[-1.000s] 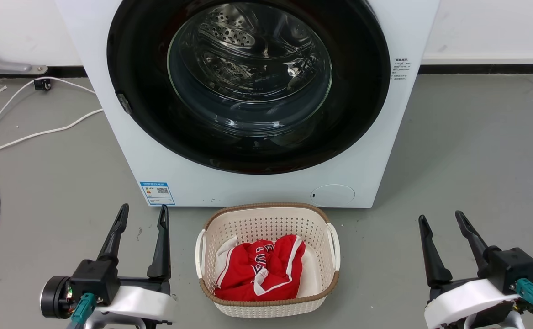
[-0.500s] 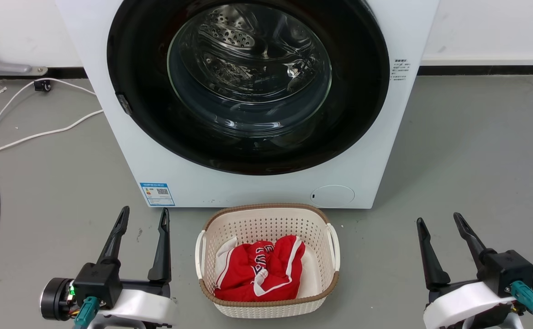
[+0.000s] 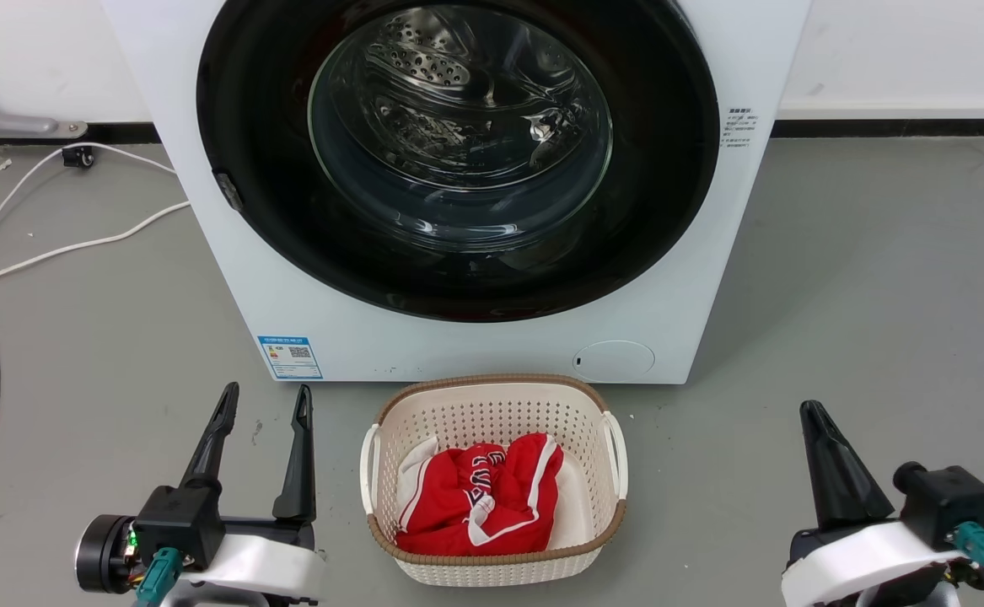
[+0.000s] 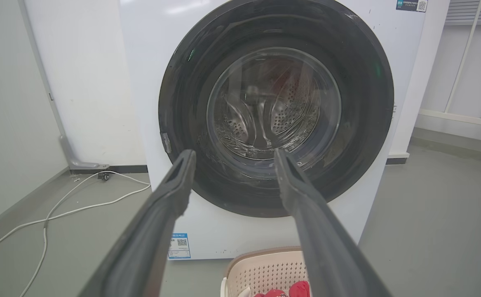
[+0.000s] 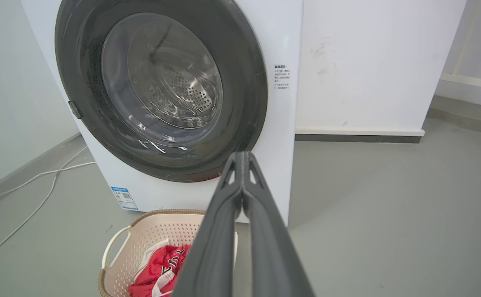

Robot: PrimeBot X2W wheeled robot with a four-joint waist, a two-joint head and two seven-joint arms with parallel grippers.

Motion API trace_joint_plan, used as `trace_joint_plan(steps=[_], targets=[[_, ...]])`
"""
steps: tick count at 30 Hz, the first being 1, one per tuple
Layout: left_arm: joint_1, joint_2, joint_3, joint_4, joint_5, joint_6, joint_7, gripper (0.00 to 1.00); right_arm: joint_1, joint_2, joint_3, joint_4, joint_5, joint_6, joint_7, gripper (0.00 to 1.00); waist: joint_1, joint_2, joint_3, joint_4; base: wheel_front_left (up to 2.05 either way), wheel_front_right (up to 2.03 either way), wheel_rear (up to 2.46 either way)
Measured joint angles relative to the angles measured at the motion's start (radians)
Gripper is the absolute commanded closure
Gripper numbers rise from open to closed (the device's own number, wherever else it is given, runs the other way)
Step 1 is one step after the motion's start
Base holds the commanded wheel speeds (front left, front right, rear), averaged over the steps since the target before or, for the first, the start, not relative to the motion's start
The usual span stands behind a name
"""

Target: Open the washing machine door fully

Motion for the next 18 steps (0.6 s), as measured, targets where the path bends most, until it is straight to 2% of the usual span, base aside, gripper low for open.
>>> trace_joint_plan(steps=[2,10,12,16,18], targets=[[0.0,-0.001,0.001,0.0,0.0,0.0,0.0,0.0,0.0,0.0,0.0,0.007,0.069,0.0,-0.006,1.0,0.0,0.0,0.0,0.001,0.0,0.0,0.0],[-0.001,-0.003,0.008,0.003,0.0,-0.003,0.0,0.0,-0.027,0.0,0.01,0.149,0.77,0.0,-0.059,1.0,0.0,0.0,0.002,0.004,0.0,0.0,0.0],[-0.001,-0.004,0.01,0.003,0.0,-0.003,0.0,0.0,-0.056,0.001,0.022,0.166,1.004,0.0,-0.067,1.0,0.0,0.0,0.003,0.004,0.0,0.0,0.0],[-0.003,-0.005,0.013,0.0,-0.005,-0.003,0.0,0.0,-0.104,0.001,0.011,0.189,1.365,0.0,-0.081,1.0,0.0,0.0,0.01,0.004,0.0,0.0,0.0],[-0.006,-0.006,0.012,-0.006,-0.008,-0.004,0.0,0.0,-0.136,0.003,-0.02,0.201,1.51,0.0,-0.085,1.0,0.0,0.0,0.016,0.005,0.0,0.0,0.0]])
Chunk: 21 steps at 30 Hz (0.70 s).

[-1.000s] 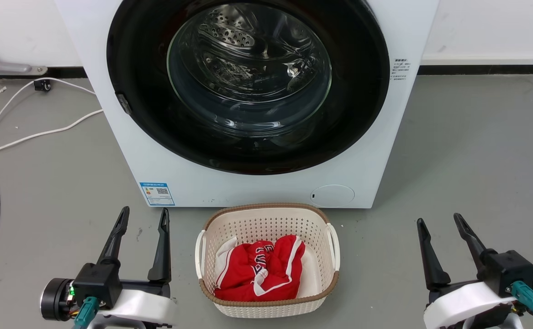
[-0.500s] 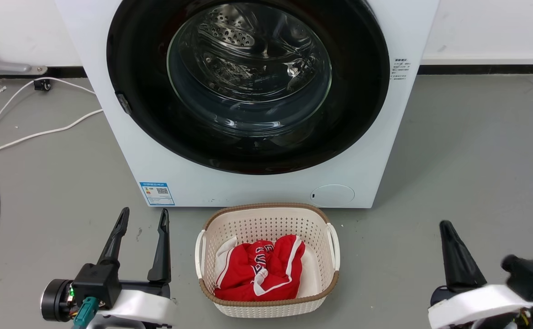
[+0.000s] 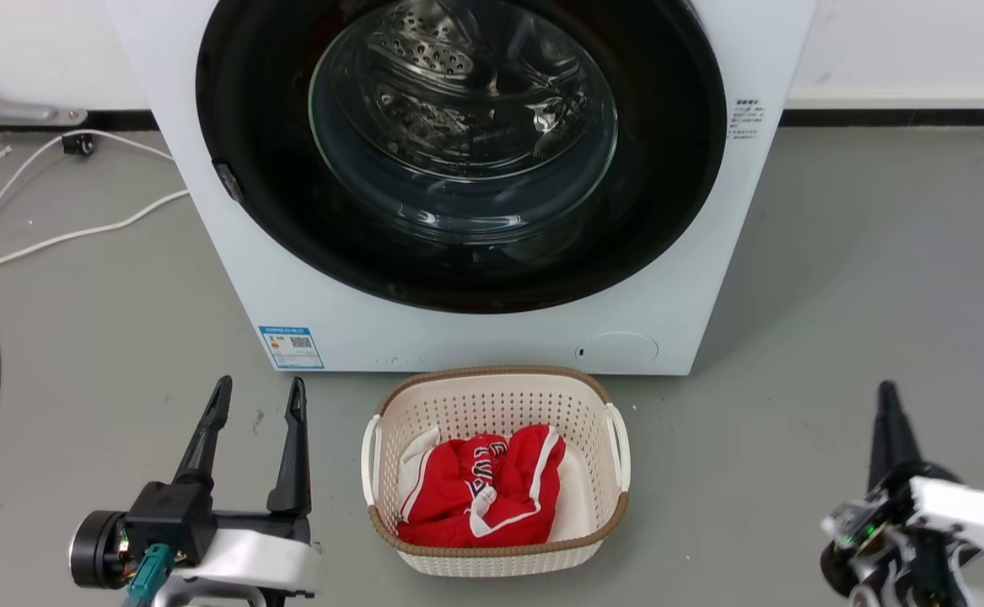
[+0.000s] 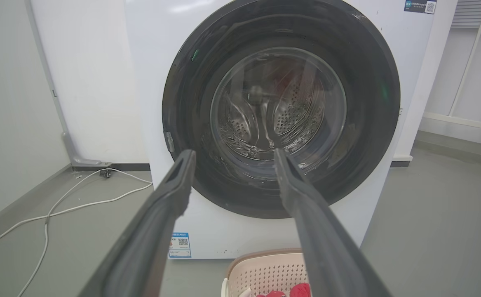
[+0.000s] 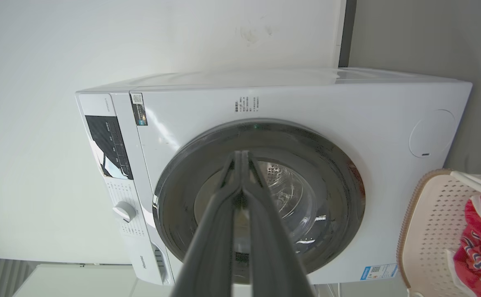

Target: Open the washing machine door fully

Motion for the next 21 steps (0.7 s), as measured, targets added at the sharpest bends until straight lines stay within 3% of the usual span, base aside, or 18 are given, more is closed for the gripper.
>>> trace_joint_plan(steps=[5,10,15,21], targets=[[-0.025,-0.001,-0.003,-0.011,-0.003,0.0,0.0,0.0,-0.105,-0.008,-0.092,0.067,0.184,0.0,0.03,1.0,0.0,0.0,0.031,0.004,0.0,0.0,0.0],[-0.052,-0.001,-0.001,-0.021,-0.012,0.001,0.0,0.0,-0.279,-0.107,-0.116,0.196,0.269,0.0,0.072,1.0,0.0,0.0,0.075,0.007,0.0,0.0,0.0],[-0.098,-0.002,-0.013,-0.026,-0.017,-0.005,0.0,0.0,-0.5,-0.236,-0.057,0.355,0.278,0.0,0.127,1.0,0.0001,0.0,0.129,0.017,0.0,0.0,0.0],[-0.143,-0.002,-0.016,-0.036,-0.017,-0.009,0.0,0.0,-0.767,-0.336,0.072,0.525,0.256,0.0,0.23,1.0,0.0001,0.0,0.191,0.032,0.0,0.0,0.0]])
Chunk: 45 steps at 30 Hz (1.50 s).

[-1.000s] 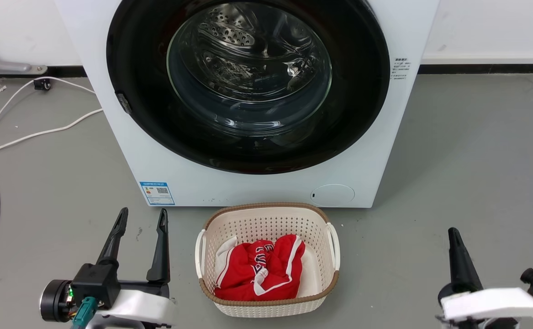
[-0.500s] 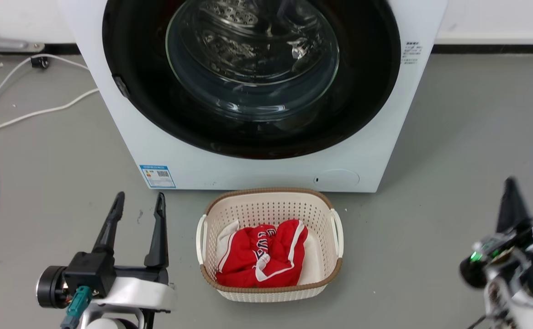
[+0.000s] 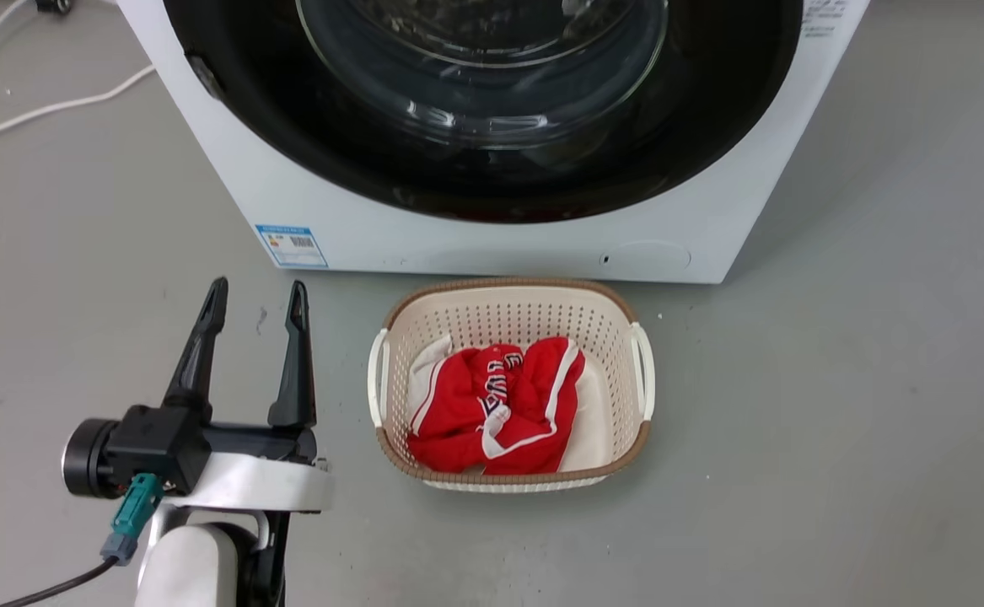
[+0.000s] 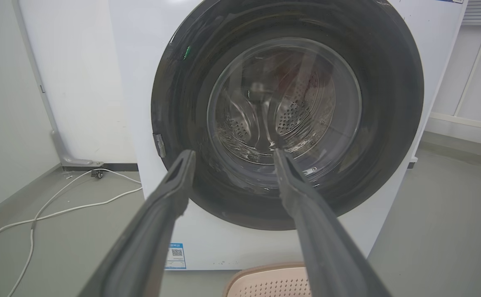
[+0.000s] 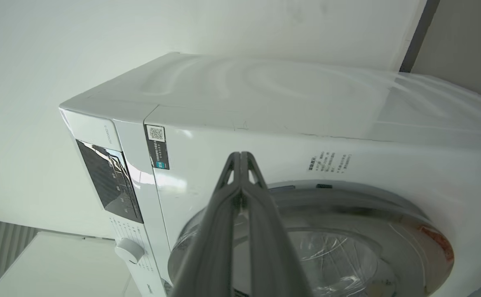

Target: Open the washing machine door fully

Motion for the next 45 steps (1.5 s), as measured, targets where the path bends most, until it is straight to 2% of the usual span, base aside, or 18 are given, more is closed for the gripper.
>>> trace_joint_plan(steps=[3,8,14,21,32,39,45], targets=[[-0.022,0.0,-0.008,-0.014,0.0,-0.005,0.0,0.0,-0.118,-0.031,0.069,0.08,-0.024,0.0,0.065,1.0,0.0,0.0,0.03,0.007,0.0,0.0,0.0],[-0.046,0.0,-0.016,-0.029,-0.002,-0.009,0.0,0.0,-0.294,-0.03,0.191,0.215,-0.075,0.0,0.177,1.0,0.0,0.0,0.08,0.016,0.0,0.0,0.0],[-0.072,0.0,-0.019,-0.039,-0.007,-0.012,0.0,0.0,-0.454,0.01,0.284,0.332,-0.123,0.0,0.286,1.0,0.0,0.0,0.135,0.024,0.0,0.0,0.0],[-0.107,0.001,-0.021,-0.053,-0.007,-0.013,0.0,0.0,-0.568,0.043,0.338,0.424,-0.166,0.0,0.328,1.0,0.0,0.0,0.192,0.038,0.0,0.0,0.0],[-0.142,0.001,-0.036,-0.063,-0.009,-0.013,0.0,0.0,-0.643,0.053,0.358,0.481,-0.184,0.0,0.362,1.0,0.0,0.0,0.251,0.058,0.0,0.0,0.0],[-0.144,0.001,-0.038,-0.054,-0.01,-0.013,0.0,0.0,-0.652,0.077,0.36,0.48,-0.173,0.0,0.473,1.0,0.0,0.0,0.251,0.059,0.0,0.0,0.0],[-0.142,0.001,-0.035,-0.041,-0.01,-0.013,0.0,0.0,-0.583,0.084,0.355,0.415,-0.147,0.0,0.598,1.0,-0.0001,0.0,0.225,0.049,0.0,0.0,0.0]])
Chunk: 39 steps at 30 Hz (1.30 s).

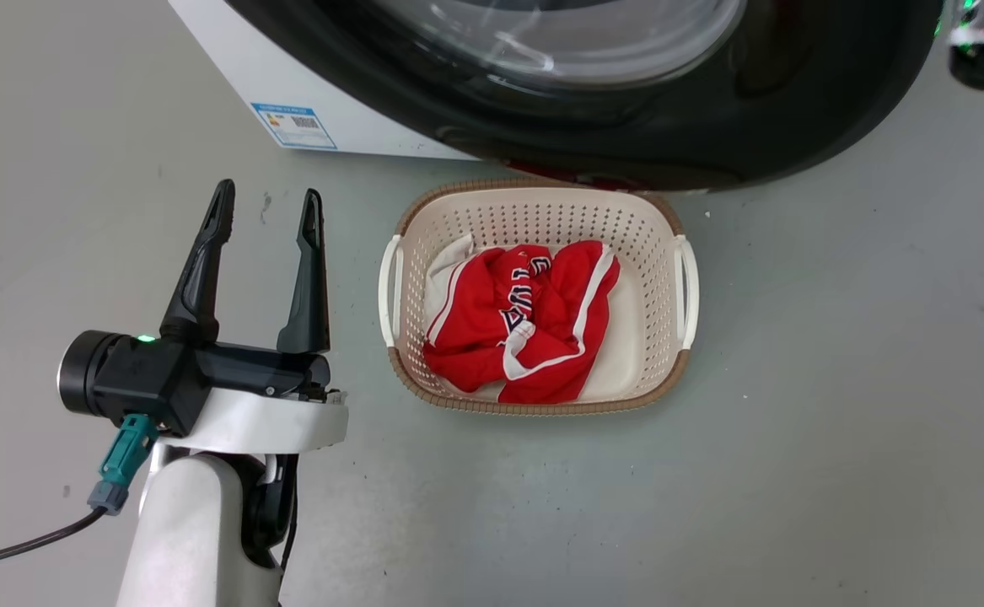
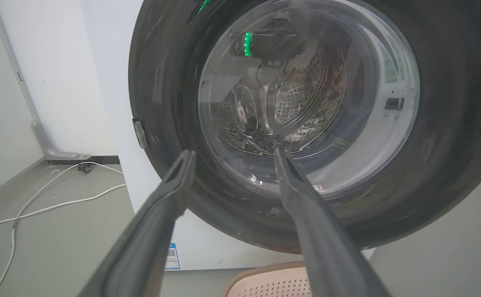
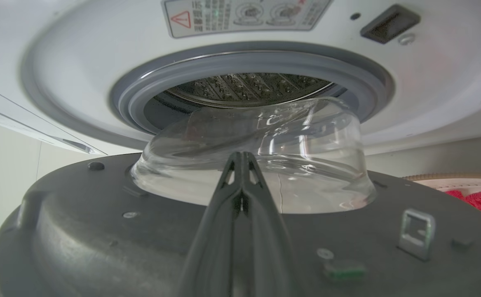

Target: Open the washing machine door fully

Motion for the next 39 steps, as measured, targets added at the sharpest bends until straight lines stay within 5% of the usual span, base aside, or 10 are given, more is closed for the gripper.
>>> trace_joint_plan(steps=[17,39], targets=[[0.125,0.0,0.026,0.061,0.013,0.0,0.0,0.0,0.384,0.042,0.019,-0.3,0.071,0.0,0.236,1.0,0.0,0.0,-0.191,-0.034,0.0,0.0,0.0],[0.207,-0.001,0.002,0.086,0.016,0.0,0.0,0.0,0.692,0.208,0.156,-0.608,0.111,0.0,0.231,1.0,-0.0001,0.0,-0.33,-0.009,0.0,0.0,0.0]])
